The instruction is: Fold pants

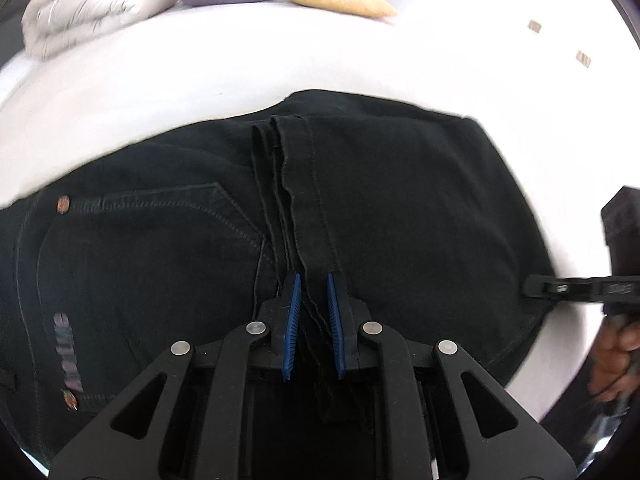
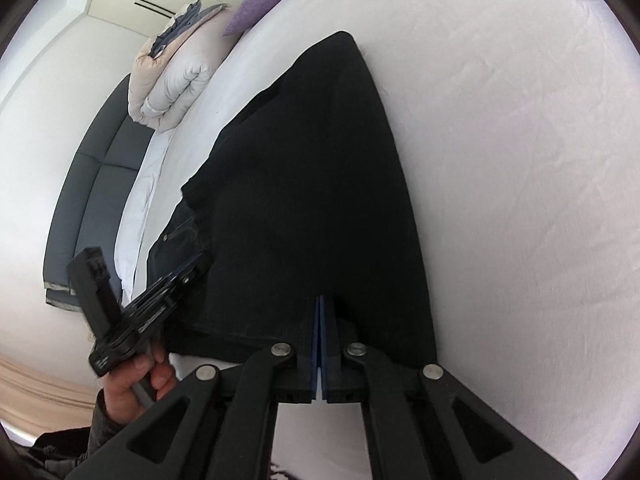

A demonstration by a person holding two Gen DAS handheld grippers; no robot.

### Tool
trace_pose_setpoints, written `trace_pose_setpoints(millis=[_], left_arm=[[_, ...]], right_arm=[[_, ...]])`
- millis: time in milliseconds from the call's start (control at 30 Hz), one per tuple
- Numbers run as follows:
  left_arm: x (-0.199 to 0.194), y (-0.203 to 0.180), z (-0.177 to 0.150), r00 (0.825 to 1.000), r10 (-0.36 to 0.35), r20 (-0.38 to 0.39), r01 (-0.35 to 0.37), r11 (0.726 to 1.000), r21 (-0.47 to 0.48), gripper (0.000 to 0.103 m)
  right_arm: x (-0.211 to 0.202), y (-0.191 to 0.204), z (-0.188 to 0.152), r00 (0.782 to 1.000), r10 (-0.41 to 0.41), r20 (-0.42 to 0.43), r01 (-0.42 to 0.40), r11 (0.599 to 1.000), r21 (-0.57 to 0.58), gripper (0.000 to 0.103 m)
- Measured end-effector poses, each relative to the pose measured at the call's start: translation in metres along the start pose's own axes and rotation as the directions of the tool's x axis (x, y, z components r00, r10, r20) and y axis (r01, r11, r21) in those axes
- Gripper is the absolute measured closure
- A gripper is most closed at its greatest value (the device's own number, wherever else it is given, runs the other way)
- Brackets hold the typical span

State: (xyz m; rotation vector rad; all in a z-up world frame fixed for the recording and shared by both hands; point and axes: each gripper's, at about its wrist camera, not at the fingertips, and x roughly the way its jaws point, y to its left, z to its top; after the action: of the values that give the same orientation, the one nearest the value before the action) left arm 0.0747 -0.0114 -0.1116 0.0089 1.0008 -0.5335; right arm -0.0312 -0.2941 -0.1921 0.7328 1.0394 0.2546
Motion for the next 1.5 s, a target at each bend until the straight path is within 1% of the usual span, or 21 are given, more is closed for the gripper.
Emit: trace_pose_setpoints(millis=[100,167,200,233,300,333,400,433,600,633,700,800,933,1133,1267,1300,1367,1400,1433,1467,1500], left_arm=[[-0.02,0.022,-0.01,0.997,-0.069,0.022,0.071,0.992,-0.108,0.089],[-0.043,0.041,-0.024,0.993,-0.095,0.073,0.106,0.979,-0.174,0.086],[-0.056,0.053,-0.032,0.988,-0.111,0.105,0.132,0.967,-0.217,0.074],[-0.07,0.068,-0.043,0.982,-0.127,0.143,0.162,0.948,-0.274,0.041],[-0.096,0.094,-0.066,0.965,-0.117,0.235,0.201,0.905,-0.374,0.006],[-0.109,0.108,-0.079,0.955,-0.092,0.282,0.21,0.88,-0.426,0.005],[-0.122,0.133,-0.1,0.949,-0.078,0.304,0.23,0.834,-0.502,0.006],[-0.127,0.147,-0.11,0.943,-0.084,0.322,0.257,0.798,-0.545,0.006],[-0.138,0.192,-0.132,0.891,-0.116,0.438,0.409,0.621,-0.668,0.006],[-0.139,0.196,-0.135,0.884,-0.121,0.453,0.428,0.6,-0.676,0.006],[-0.146,0.199,-0.141,0.872,-0.097,0.479,0.439,0.586,-0.681,0.006],[-0.159,0.203,-0.153,0.868,-0.004,0.497,0.405,0.586,-0.702,0.006],[-0.148,0.219,-0.163,0.875,-0.036,0.482,0.427,0.525,-0.736,0.007],[-0.128,0.238,-0.162,0.838,-0.076,0.541,0.513,0.451,-0.73,0.007],[-0.112,0.24,-0.151,0.827,-0.064,0.558,0.534,0.401,-0.744,0.008],[-0.111,0.241,-0.15,0.828,-0.058,0.558,0.533,0.394,-0.749,0.013],[-0.111,0.244,-0.148,0.83,-0.055,0.554,0.53,0.386,-0.755,0.041],[-0.109,0.246,-0.147,0.833,-0.069,0.55,0.531,0.382,-0.757,0.069],[-0.107,0.25,-0.147,0.84,-0.071,0.538,0.522,0.376,-0.765,0.077],[-0.107,0.251,-0.148,0.842,-0.067,0.535,0.518,0.377,-0.768,0.077],[-0.107,0.251,-0.146,0.847,-0.064,0.528,0.509,0.39,-0.768,0.083]], right_arm=[[-0.005,-0.005,-0.004,0.999,0.02,0.027,-0.02,1.0,0.017,0.103],[-0.005,-0.006,-0.007,0.999,0.02,0.046,-0.021,1.0,0.011,0.103],[-0.005,-0.006,-0.008,0.998,0.02,0.054,-0.02,1.0,0.014,0.103],[-0.006,-0.005,-0.009,0.998,0.017,0.063,-0.018,1.0,0.016,0.103],[-0.008,-0.004,-0.01,0.997,0.009,0.078,-0.009,1.0,0.009,0.103],[-0.009,-0.002,-0.011,0.996,0.0,0.09,0.0,1.0,0.0,0.103],[-0.012,-0.001,-0.014,0.994,-0.01,0.111,0.012,1.0,-0.015,0.103],[-0.012,-0.001,-0.015,0.993,-0.008,0.118,0.009,1.0,-0.011,0.099],[-0.015,0.001,-0.014,0.992,0.015,0.123,-0.017,1.0,0.016,0.086],[-0.014,0.003,-0.014,0.992,0.015,0.122,-0.016,1.0,0.012,0.082],[-0.014,0.006,-0.013,0.993,0.012,0.119,-0.013,1.0,0.003,0.079],[-0.013,0.008,-0.012,0.993,0.006,0.116,-0.006,1.0,0.006,0.078],[-0.012,0.008,-0.01,0.994,0.001,0.111,-0.001,1.0,0.007,0.077],[-0.014,0.007,-0.009,0.994,0.004,0.111,-0.004,1.0,0.002,0.077],[-0.014,0.009,-0.007,0.995,-0.003,0.103,0.004,1.0,-0.005,0.077],[-0.014,0.009,-0.007,0.995,-0.005,0.101,0.006,1.0,-0.007,0.077],[-0.016,0.011,-0.006,0.996,-0.013,0.092,0.013,1.0,-0.007,0.077],[-0.018,0.013,-0.005,0.996,-0.018,0.088,0.018,1.0,-0.004,0.077],[-0.02,0.015,-0.003,0.996,-0.023,0.085,0.023,1.0,0.001,0.076],[-0.023,0.018,-0.002,0.996,-0.02,0.086,0.02,1.0,0.002,0.075],[-0.026,0.021,0.0,0.996,-0.011,0.091,0.011,1.0,-0.001,0.074]])
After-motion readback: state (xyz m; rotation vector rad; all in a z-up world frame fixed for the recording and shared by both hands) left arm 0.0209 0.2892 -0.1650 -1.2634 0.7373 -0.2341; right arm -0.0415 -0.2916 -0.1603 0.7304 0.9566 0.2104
